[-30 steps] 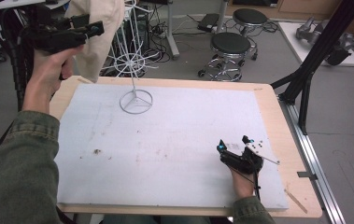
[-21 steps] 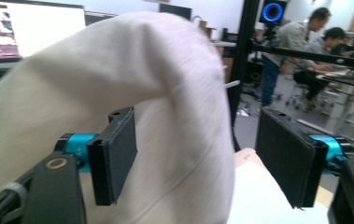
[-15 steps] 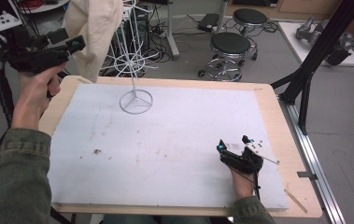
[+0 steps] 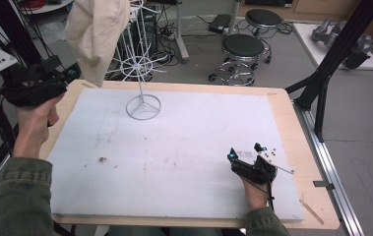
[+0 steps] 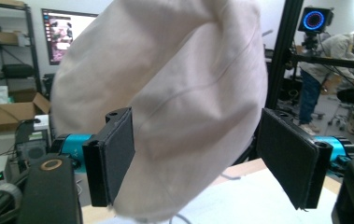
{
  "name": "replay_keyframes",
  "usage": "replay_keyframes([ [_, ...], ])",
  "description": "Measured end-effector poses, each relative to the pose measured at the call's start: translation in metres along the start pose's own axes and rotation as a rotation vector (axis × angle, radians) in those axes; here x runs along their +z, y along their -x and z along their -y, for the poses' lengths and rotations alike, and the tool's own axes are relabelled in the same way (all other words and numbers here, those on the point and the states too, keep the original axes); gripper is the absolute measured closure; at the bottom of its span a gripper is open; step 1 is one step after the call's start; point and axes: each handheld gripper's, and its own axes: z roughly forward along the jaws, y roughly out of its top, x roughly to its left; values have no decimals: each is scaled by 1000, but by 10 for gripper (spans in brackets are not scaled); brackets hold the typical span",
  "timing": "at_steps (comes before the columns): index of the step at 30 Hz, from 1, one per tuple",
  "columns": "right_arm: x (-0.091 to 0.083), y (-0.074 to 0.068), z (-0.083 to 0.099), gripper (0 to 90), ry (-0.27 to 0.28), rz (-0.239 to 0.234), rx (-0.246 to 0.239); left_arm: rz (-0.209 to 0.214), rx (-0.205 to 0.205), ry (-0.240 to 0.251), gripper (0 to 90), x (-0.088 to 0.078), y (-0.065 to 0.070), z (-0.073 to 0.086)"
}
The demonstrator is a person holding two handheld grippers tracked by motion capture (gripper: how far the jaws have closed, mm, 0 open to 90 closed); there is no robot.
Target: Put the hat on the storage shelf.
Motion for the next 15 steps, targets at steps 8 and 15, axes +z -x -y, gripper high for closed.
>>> replay_keyframes([
  [8, 0, 0, 0, 54, 4, 6, -5, -78, 11, 41, 277, -24, 0, 36],
  [15, -1, -1, 0, 54, 2, 3, -10, -123, 17, 40, 274, -37, 5, 60],
])
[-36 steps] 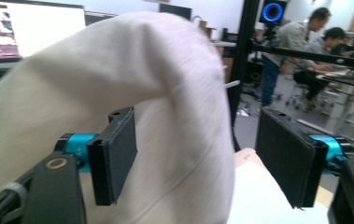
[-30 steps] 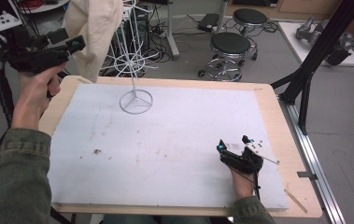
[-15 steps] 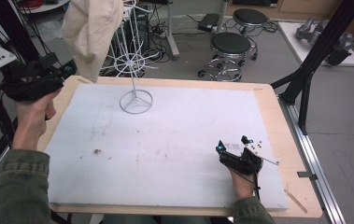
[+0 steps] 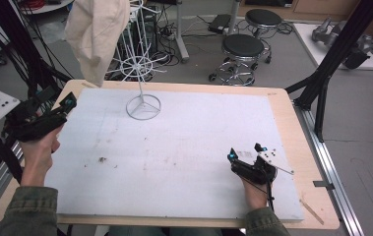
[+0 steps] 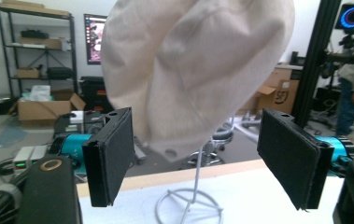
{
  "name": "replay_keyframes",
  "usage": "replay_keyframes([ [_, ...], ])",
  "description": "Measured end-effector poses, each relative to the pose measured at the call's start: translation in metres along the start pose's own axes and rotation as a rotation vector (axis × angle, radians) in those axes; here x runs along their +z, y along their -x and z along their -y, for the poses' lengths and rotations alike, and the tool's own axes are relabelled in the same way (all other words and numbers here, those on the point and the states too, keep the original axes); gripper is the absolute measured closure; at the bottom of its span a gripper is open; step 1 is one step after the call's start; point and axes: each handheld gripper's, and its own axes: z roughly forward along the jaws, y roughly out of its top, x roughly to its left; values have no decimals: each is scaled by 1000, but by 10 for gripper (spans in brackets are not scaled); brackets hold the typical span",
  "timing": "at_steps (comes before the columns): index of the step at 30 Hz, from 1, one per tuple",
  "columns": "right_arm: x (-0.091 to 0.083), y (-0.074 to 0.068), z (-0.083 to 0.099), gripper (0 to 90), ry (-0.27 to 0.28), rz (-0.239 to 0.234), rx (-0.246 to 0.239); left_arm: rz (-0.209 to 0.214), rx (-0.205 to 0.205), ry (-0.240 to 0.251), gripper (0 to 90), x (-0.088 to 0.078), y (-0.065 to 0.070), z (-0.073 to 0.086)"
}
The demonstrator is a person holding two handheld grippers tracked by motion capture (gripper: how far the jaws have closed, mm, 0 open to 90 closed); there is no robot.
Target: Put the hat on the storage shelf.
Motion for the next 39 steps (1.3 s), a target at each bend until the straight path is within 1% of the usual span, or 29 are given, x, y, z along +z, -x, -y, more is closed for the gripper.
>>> replay_keyframes([
  [2, 1, 0, 0, 53, -1, 2, 0, -9, 6, 1, 272, -4, 3, 7],
  [5, 1, 0, 0, 54, -2, -1, 4, -9, -14, 7, 273, -9, 5, 22],
  [6, 1, 0, 0, 54, -2, 1, -4, -15, -5, 4, 275, -10, 6, 25],
  [7, 2, 0, 0, 54, -1, -4, -1, -29, 11, 3, 276, -12, 8, 32],
  [9, 2, -1, 0, 53, -1, -7, 2, -41, 20, 2, 277, -14, 10, 40],
  [10, 2, 0, 0, 54, -1, -8, -1, -44, -2, 2, 277, -17, 10, 49],
  [11, 2, 0, 0, 54, -1, -8, -1, -44, -2, 2, 277, -17, 10, 49],
  [13, 2, -1, 0, 53, 0, -5, 0, -60, -24, -2, 278, -21, 10, 62],
  [14, 1, -1, 0, 53, -1, -6, 2, -60, -24, -2, 277, -21, 10, 62],
  [15, 1, -1, 0, 53, -1, -6, 2, -71, -25, -8, 277, -22, 9, 68],
  [17, 1, -1, 0, 53, -2, -3, 1, -81, -35, -18, 275, -24, 8, 78],
  [18, 1, -1, 0, 53, -2, -3, 1, -92, -27, -30, 273, -25, 8, 83],
  [19, 1, -1, 0, 53, 0, -3, -2, -109, -7, -46, 270, -27, 7, 88],
  [20, 1, -1, 0, 53, 0, -3, -2, -119, -2, -55, 270, -28, 6, 93],
  [21, 1, -2, 0, 53, 1, -2, -14, -131, -19, -56, 269, -31, 4, 101],
  [22, 1, -2, 0, 53, 1, -2, -14, -131, -19, -56, 269, -31, 4, 101],
  [24, 1, -2, 0, 53, 3, 1, -15, -157, -21, -58, 270, -34, 1, 111],
  [26, 1, -2, 0, 53, 3, 2, -15, -171, -30, -58, 272, -37, -1, 118],
  [29, 0, -2, 0, 53, 3, 3, -14, -190, -38, -63, 271, -39, 1, 126],
  [30, 1, -2, 0, 53, 3, 4, -14, -195, -30, -69, 270, -39, 3, 128],
  [34, 0, -2, 0, 53, 1, 1, -16, -191, -9, -78, 253, -38, 9, 132],
  [36, 0, -2, 0, 53, -2, -2, -13, -191, -7, -86, 248, -38, 11, 135],
  [37, 0, -2, 0, 53, -4, -4, -12, -192, -14, -91, 248, -39, 11, 137],
  [39, 1, -2, 0, 53, -5, -7, -11, -191, -43, -99, 249, -42, 12, 140],
])
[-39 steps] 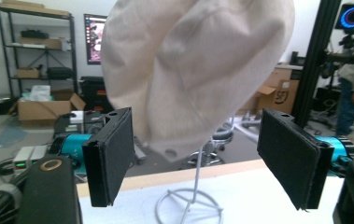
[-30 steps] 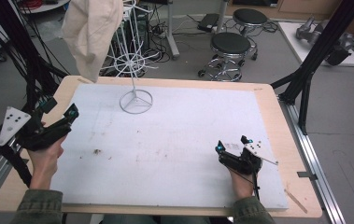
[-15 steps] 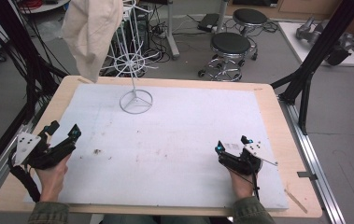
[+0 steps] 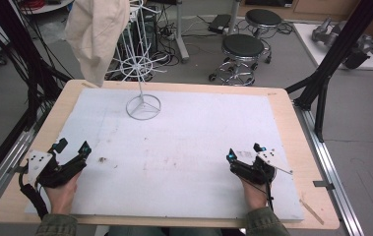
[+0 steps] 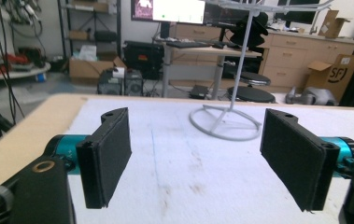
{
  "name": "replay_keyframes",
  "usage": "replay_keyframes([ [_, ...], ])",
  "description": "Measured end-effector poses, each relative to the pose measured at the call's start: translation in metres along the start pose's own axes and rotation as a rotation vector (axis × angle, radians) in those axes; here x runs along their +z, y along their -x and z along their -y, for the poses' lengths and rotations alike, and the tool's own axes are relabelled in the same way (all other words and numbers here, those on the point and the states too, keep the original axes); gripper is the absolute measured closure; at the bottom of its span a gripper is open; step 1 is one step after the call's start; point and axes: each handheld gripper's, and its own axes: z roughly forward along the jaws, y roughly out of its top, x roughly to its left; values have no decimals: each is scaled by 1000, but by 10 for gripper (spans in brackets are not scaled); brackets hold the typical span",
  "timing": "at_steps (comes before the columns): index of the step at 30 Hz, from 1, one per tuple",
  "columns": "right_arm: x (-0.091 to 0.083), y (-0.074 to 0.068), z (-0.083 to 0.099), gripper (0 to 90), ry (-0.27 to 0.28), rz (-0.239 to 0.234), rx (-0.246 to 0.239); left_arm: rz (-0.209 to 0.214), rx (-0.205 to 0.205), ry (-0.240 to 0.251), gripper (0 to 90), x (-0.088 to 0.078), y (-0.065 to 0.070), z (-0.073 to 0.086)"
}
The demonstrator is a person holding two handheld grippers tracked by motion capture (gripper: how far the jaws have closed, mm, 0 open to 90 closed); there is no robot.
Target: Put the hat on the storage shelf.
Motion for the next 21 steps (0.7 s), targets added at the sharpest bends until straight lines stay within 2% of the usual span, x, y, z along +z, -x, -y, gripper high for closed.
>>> replay_keyframes([
  [3, 0, 0, 0, 53, 0, -1, -3, -10, 14, -19, 251, -3, -1, 7],
  [7, 1, 0, 0, 54, 3, -3, -5, -6, -2, -27, 251, -2, -2, 11],
  [21, 2, 0, 1, 54, -13, -13, 7, 15, -12, -35, 261, 0, -1, 13],
])
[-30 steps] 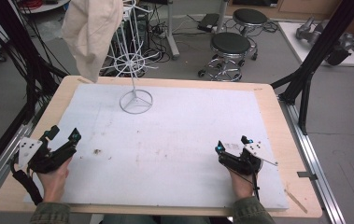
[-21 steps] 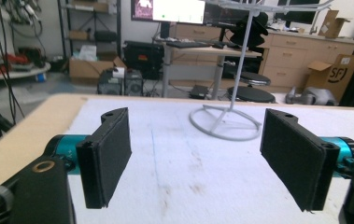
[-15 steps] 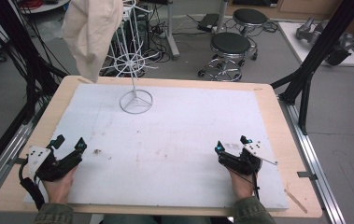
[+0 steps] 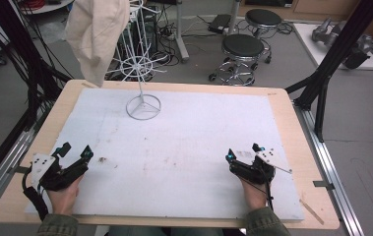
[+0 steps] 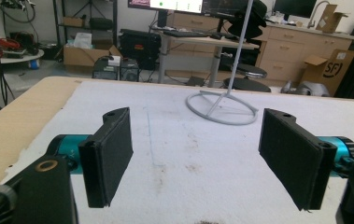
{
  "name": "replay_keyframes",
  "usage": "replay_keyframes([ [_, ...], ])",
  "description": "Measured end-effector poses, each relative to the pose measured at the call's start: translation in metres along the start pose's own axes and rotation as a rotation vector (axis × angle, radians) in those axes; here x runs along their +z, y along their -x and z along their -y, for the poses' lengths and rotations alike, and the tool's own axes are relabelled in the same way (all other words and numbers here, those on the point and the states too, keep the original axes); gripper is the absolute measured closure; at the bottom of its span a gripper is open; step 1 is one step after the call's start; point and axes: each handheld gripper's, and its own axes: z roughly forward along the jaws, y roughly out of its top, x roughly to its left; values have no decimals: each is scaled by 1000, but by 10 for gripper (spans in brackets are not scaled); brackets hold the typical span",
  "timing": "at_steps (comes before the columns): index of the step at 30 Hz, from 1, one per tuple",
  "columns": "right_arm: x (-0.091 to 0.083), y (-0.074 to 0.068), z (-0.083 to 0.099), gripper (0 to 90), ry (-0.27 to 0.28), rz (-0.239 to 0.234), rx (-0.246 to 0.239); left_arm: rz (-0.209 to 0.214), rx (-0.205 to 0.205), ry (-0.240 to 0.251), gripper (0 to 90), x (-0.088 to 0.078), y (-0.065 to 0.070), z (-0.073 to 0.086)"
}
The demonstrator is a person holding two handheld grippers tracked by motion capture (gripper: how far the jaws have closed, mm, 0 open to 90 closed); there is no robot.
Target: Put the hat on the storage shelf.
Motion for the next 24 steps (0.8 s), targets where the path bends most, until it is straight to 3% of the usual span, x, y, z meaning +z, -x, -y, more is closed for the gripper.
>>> replay_keyframes([
  [24, 1, 0, 1, 54, -22, -3, 4, 17, 0, -32, 262, 4, 0, 3],
])
